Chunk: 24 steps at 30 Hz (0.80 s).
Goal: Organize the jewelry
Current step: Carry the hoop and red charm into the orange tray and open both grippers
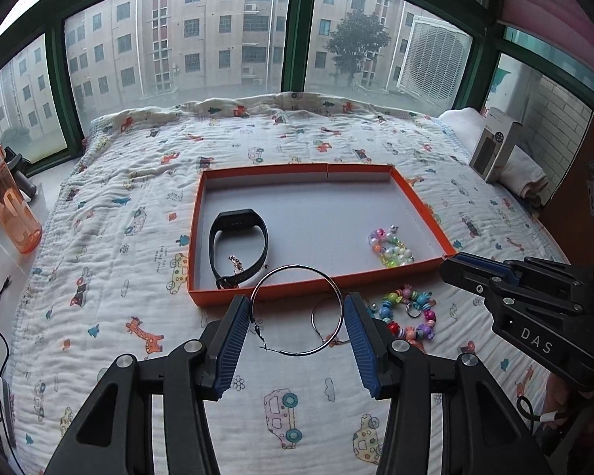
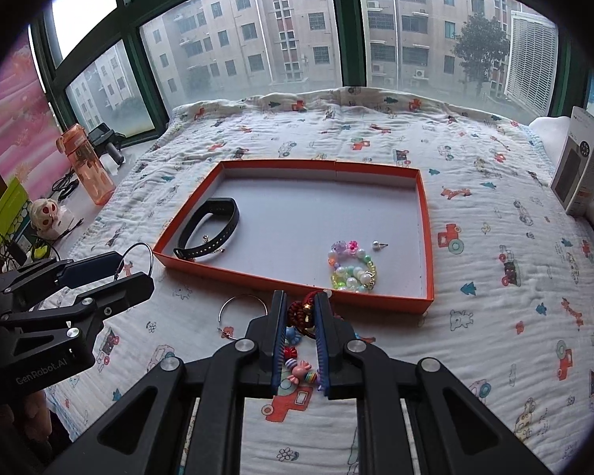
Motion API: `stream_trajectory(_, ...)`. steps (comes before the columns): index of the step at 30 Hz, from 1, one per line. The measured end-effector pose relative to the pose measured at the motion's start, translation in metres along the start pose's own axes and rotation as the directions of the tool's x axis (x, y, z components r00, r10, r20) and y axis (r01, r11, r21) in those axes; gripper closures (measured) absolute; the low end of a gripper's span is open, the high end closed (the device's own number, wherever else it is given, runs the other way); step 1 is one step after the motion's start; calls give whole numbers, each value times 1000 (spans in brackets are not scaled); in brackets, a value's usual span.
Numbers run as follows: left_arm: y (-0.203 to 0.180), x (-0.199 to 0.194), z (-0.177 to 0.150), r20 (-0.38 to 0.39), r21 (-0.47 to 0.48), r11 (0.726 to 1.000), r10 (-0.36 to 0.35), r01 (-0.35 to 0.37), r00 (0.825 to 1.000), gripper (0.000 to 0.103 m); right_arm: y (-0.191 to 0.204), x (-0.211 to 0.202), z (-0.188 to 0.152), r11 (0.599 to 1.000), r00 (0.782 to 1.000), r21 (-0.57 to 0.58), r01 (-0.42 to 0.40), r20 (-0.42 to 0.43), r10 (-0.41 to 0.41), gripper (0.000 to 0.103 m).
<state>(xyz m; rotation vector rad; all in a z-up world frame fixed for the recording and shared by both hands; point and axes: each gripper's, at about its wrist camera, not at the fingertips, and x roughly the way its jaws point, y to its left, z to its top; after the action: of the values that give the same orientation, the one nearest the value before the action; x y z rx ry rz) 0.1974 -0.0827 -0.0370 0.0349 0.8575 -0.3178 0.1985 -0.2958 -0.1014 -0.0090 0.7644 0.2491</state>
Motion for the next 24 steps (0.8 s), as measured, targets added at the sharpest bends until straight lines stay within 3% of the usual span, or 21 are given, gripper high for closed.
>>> stream_trajectory(12, -10, -21, 49, 111, -5, 1000, -9, 10, 994, 51, -8, -23, 30, 1000, 995, -12, 26, 102, -25, 87)
stream_trajectory(24, -10, 45, 94, 77, -3, 1000, -22, 22, 997, 51, -35, 14, 56, 999, 995, 17, 47, 88, -48, 87)
